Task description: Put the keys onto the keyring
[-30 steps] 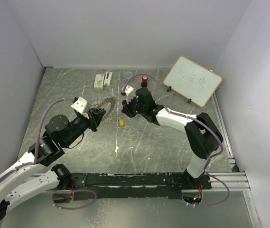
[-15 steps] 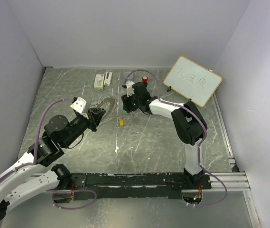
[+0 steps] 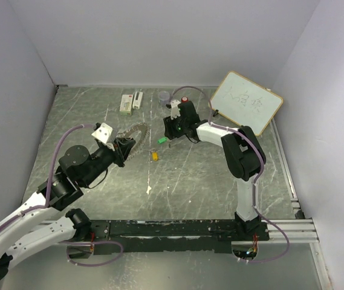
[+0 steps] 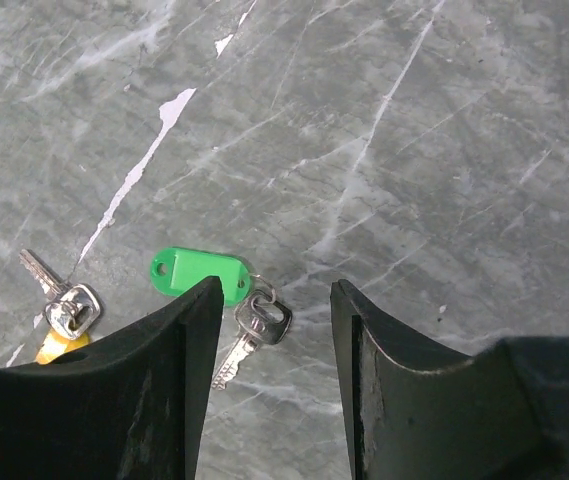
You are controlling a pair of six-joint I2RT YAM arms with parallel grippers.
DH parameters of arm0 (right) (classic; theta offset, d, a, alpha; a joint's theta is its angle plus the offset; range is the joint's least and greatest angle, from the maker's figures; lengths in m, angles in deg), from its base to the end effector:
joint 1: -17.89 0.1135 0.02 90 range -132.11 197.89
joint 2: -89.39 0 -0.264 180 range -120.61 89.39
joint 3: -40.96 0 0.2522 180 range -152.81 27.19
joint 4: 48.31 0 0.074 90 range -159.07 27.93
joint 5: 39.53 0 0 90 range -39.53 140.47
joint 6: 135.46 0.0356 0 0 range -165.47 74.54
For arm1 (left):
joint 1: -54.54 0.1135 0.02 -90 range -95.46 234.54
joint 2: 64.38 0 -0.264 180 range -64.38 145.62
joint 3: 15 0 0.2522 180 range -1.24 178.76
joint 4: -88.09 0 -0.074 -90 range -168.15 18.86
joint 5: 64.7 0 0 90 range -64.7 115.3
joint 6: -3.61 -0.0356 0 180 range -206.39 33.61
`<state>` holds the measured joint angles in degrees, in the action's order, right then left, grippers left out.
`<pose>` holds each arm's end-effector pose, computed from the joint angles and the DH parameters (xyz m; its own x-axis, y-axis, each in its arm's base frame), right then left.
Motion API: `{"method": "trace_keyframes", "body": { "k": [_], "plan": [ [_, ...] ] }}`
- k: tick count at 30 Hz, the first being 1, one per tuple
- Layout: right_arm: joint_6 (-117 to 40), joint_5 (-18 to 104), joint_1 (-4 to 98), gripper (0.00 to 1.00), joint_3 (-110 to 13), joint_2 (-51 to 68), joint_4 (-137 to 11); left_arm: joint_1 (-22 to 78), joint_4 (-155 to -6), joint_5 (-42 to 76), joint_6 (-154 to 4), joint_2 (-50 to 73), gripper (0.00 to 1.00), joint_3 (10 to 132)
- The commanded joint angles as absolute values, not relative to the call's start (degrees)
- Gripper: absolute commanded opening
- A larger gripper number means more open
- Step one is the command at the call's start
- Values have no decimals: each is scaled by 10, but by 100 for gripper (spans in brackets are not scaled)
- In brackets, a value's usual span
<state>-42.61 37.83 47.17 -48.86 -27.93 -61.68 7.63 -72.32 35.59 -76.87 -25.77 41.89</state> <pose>0.3862 0.2255 0.1604 -0.6009 -0.2813 -0.7481 -0.5924 0.7851 0.1806 0.1154 -0.1141 0.3549 -0.1141 -0.1163 -0.9866 0.5857 0.7943 -0.1613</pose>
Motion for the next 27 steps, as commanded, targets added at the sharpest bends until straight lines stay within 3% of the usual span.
{"method": "trace_keyframes", "body": {
  "k": [1,19,23,27],
  "plan": [
    [-422,317,446,48,-477,-297,-588,81,-755,353,-762,-255,7,434],
    [-424,212,434,47,-473,-326,-570,80,-758,346,-766,-233,7,450],
    [-424,210,434,43,-469,-327,-569,81,-757,347,-765,-233,7,449],
    [-425,213,434,30,-467,-329,-571,81,-756,348,-764,-236,7,447]
  ]
}}
